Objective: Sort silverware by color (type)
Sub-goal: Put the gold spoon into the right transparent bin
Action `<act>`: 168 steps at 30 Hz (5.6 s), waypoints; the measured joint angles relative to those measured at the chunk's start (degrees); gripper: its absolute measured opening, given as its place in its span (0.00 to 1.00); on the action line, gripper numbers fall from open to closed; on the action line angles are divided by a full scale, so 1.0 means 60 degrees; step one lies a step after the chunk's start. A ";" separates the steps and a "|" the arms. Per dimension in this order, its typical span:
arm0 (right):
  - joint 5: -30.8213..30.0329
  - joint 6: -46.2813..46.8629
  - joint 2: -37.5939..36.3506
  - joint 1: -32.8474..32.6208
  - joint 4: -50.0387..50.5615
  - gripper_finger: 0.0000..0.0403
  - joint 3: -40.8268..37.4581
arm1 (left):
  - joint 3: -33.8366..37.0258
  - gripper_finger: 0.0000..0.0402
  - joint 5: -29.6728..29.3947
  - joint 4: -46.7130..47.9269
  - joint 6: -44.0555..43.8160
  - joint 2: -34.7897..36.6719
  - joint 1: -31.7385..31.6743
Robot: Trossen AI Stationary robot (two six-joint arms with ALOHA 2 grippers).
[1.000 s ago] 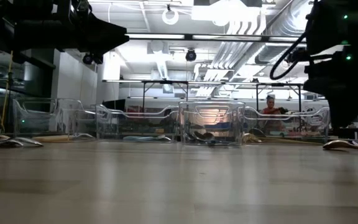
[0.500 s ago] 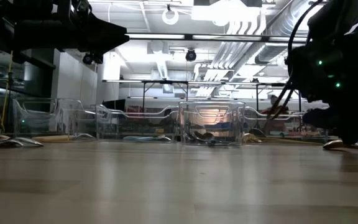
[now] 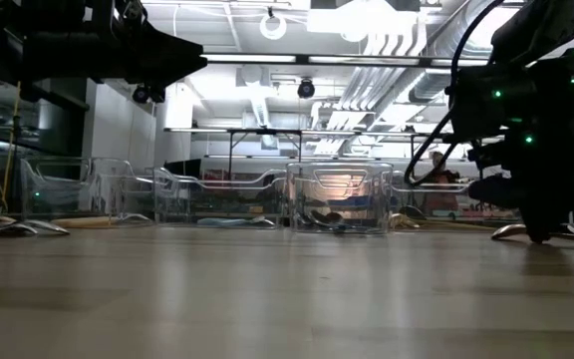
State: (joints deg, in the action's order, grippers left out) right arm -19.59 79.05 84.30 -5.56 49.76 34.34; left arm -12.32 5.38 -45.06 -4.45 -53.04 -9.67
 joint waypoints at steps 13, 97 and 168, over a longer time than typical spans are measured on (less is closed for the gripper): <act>0.0144 -0.0753 0.0013 -0.0353 0.0296 0.01 0.0189 | 0.0000 0.29 0.0002 0.0036 0.0000 0.0000 0.0000; 0.3384 -1.3398 -0.0173 0.1424 -1.7711 0.00 0.0071 | -0.0007 0.29 0.0253 -0.1953 0.0091 -0.0758 0.0004; 0.2575 -1.5498 0.0829 0.9074 -0.3206 0.00 0.2548 | -0.0007 0.29 0.0256 -0.1453 -0.0233 -0.0758 0.0000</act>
State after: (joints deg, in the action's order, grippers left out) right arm -4.14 -13.94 89.28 48.88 30.52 49.63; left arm -12.36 6.91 -53.78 -5.85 -57.58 -9.67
